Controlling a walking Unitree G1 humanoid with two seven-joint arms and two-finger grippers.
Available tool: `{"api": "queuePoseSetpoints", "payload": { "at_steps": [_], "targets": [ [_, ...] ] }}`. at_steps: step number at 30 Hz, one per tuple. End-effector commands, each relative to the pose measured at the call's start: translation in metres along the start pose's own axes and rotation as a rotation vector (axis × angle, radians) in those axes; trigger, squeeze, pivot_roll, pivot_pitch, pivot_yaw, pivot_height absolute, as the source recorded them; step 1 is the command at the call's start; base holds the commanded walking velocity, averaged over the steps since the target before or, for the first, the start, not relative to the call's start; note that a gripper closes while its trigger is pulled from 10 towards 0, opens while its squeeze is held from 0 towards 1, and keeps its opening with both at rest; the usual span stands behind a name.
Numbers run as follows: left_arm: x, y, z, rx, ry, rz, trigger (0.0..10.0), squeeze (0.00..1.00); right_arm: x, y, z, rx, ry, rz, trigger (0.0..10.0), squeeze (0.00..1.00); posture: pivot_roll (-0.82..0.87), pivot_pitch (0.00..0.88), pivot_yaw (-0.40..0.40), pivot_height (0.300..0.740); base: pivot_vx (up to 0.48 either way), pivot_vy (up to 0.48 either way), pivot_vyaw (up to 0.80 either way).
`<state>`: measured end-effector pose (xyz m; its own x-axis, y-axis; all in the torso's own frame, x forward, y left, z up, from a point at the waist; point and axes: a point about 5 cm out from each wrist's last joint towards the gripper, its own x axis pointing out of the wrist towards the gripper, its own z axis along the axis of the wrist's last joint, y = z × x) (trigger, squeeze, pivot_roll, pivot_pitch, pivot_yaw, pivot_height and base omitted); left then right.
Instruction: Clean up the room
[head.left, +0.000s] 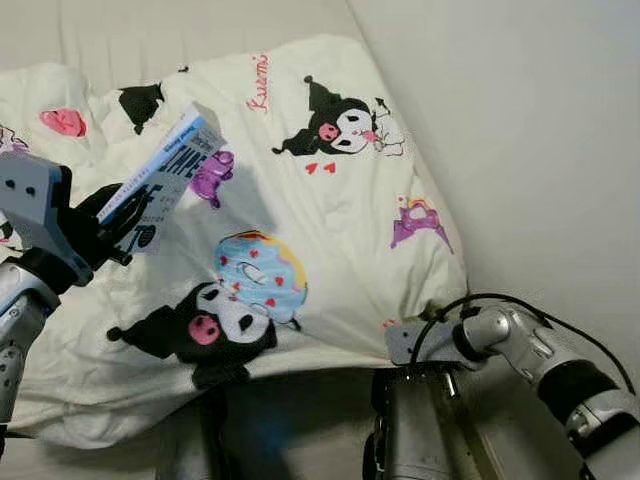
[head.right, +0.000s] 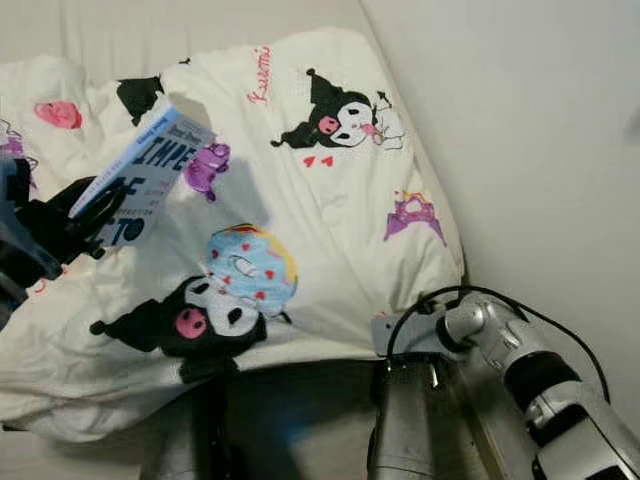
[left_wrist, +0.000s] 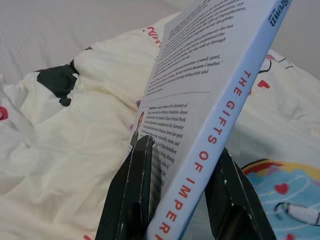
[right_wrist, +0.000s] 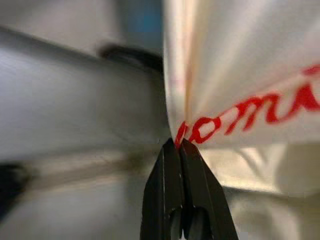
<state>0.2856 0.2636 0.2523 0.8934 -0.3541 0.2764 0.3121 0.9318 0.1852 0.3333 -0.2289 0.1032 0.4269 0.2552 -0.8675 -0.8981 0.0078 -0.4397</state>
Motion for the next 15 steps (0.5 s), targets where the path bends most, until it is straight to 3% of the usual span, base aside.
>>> {"api": "queuePoseSetpoints", "payload": {
  "at_steps": [1,8,9,12,13,14,15],
  "targets": [
    [-0.004,0.004,0.004,0.019,-0.016,0.010,0.0,0.00,-0.001,0.016,-0.037,0.075,0.164,0.007,0.0,0.00,0.04,0.364,-0.054,0.546,0.000,0.000,0.00],
    [-0.002,0.003,0.005,0.024,-0.018,-0.002,0.0,0.00,0.004,0.010,-0.036,0.093,0.158,-0.104,0.0,0.00,0.05,0.360,-0.053,0.546,0.000,0.000,0.00],
    [-0.002,0.002,0.005,0.022,-0.020,-0.007,0.0,0.00,0.007,0.011,-0.030,0.129,0.109,-0.099,9.6,0.00,0.05,0.358,-0.052,0.546,0.000,0.000,0.00],
    [-0.002,0.002,0.006,0.021,-0.021,-0.014,0.0,0.00,0.011,0.012,-0.024,0.175,0.050,-0.099,10.0,0.00,0.05,0.356,-0.052,0.546,0.000,0.000,0.00],
    [-0.002,0.001,0.006,0.016,-0.021,-0.026,0.0,0.00,0.015,0.014,-0.009,0.253,-0.083,-0.041,10.0,0.00,0.05,0.354,-0.050,0.546,0.000,0.000,0.00],
    [-0.003,-0.001,0.006,0.005,-0.025,-0.035,0.0,0.00,0.018,0.018,0.010,0.338,-0.242,0.060,10.0,0.62,0.05,0.350,-0.049,0.546,0.000,0.000,0.00],
    [-0.003,-0.001,0.006,0.005,-0.025,-0.035,0.0,0.00,0.018,0.018,0.010,0.338,-0.242,0.060,10.0,0.62,0.05,0.350,-0.049,0.546,0.000,0.000,0.00]
  ]
}}
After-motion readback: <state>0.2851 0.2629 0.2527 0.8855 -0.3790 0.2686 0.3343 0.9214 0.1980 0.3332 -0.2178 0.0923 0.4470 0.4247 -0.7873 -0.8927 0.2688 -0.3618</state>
